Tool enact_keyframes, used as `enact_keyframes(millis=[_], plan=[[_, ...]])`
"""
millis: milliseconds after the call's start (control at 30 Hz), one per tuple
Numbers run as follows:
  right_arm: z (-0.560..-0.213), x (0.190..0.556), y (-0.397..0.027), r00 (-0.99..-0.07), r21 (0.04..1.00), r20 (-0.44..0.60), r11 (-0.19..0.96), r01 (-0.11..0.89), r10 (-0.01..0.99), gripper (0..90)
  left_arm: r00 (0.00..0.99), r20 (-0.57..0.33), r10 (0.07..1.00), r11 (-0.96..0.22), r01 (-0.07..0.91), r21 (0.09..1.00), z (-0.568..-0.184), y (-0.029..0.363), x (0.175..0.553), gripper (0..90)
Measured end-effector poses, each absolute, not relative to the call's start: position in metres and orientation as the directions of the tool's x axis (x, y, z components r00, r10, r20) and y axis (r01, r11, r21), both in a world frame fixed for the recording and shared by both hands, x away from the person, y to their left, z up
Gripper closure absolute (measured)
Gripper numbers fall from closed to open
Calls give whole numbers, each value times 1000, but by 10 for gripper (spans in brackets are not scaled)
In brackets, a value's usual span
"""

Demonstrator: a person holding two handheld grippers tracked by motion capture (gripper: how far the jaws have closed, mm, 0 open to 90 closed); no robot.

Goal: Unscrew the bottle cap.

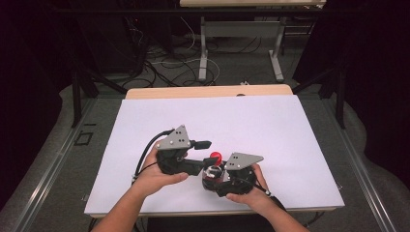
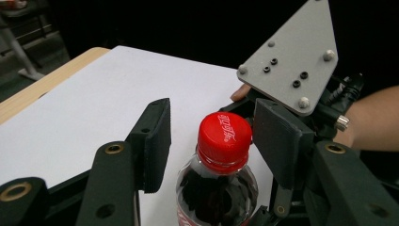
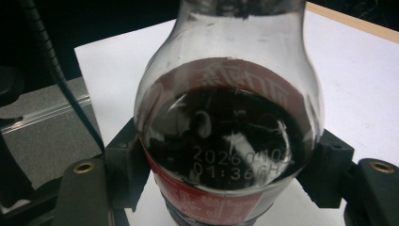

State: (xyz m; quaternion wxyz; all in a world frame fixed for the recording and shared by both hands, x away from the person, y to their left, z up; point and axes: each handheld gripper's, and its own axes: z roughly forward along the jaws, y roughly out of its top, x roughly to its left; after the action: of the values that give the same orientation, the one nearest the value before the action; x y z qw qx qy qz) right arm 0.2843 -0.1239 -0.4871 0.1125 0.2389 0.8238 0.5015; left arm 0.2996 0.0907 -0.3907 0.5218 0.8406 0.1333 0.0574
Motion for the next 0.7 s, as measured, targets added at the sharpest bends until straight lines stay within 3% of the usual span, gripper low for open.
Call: enact_keyframes(millis=[133, 333, 433, 567, 700], plan=[[-486, 283, -123, -873, 881, 59, 386, 274, 485, 293, 982, -77, 174, -445, 148, 883, -394, 88, 304, 471], [-486, 280, -120, -890, 881, 55, 398, 256, 452, 294, 987, -108, 120, -443, 151, 884, -398, 83, 309, 470], [-486, 279, -119, -895, 884, 49, 398, 245, 443, 293, 988, -103, 114, -454, 144, 879, -401, 80, 309, 471], [-485, 278, -119, -899, 884, 53, 399, 244, 434, 294, 988, -75, 136, -464, 130, 876, -402, 78, 308, 588], [-485, 279, -119, -897, 885, 46, 398, 241, 440, 294, 984, -68, 167, -462, 139, 876, -402, 78, 307, 608]])
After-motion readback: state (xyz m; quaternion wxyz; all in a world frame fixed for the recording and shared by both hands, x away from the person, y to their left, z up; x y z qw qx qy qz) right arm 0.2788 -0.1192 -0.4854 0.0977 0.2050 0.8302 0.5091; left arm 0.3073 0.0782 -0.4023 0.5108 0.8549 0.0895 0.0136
